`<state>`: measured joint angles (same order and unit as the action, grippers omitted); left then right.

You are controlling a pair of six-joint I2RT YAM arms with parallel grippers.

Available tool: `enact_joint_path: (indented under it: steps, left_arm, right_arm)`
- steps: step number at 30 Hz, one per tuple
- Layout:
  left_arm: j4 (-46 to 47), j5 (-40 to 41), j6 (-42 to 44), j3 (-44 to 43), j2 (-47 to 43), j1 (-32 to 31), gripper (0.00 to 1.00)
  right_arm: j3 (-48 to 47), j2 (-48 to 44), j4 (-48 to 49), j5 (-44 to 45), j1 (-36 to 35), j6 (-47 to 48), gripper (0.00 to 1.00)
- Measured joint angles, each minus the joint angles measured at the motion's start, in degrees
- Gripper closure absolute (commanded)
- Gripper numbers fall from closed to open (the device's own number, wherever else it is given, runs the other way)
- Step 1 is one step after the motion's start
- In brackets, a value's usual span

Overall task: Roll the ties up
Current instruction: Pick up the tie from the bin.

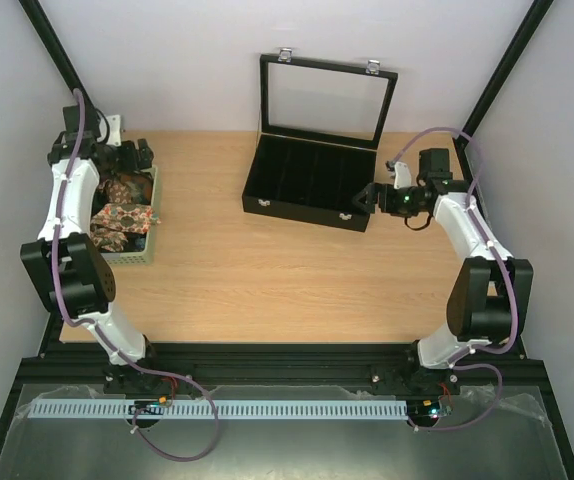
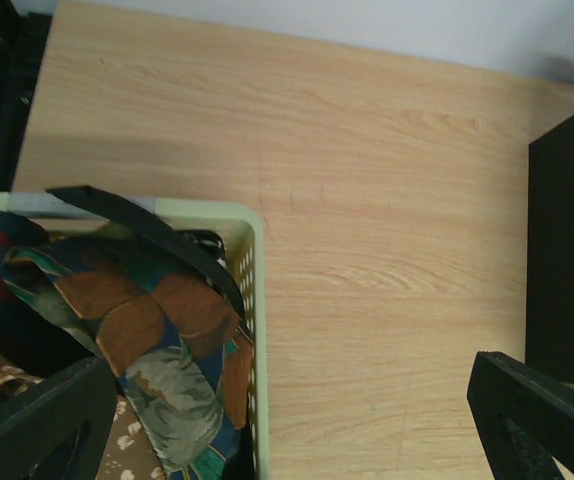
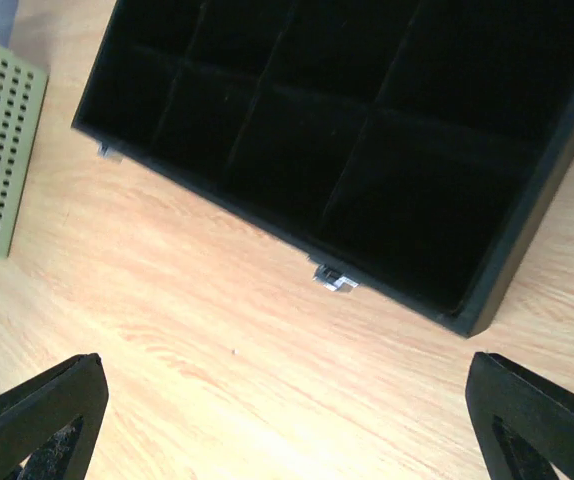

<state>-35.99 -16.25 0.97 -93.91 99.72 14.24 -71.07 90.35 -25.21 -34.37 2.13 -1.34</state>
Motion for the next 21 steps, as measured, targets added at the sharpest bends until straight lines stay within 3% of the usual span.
enact_joint_path:
  steps: [6, 15, 21]
  left_arm:
    - [-4.0, -4.2, 2.0, 0.0, 2.0, 3.3, 0.01]
    - [-12.3, -6.3, 9.4, 0.0, 2.8, 21.1, 0.01]
    - [-16.3, -4.4, 14.7, -0.1, 3.3, 28.4, 0.01]
  right_arm:
    - [0.6, -2.4, -2.3, 0.7, -3.1, 2.1, 0.01]
    - [1.9, -6.8, -4.5, 1.7, -4.4, 4.2, 0.01]
    - [3.2, -7.1, -5.6, 2.0, -4.5, 5.0, 0.01]
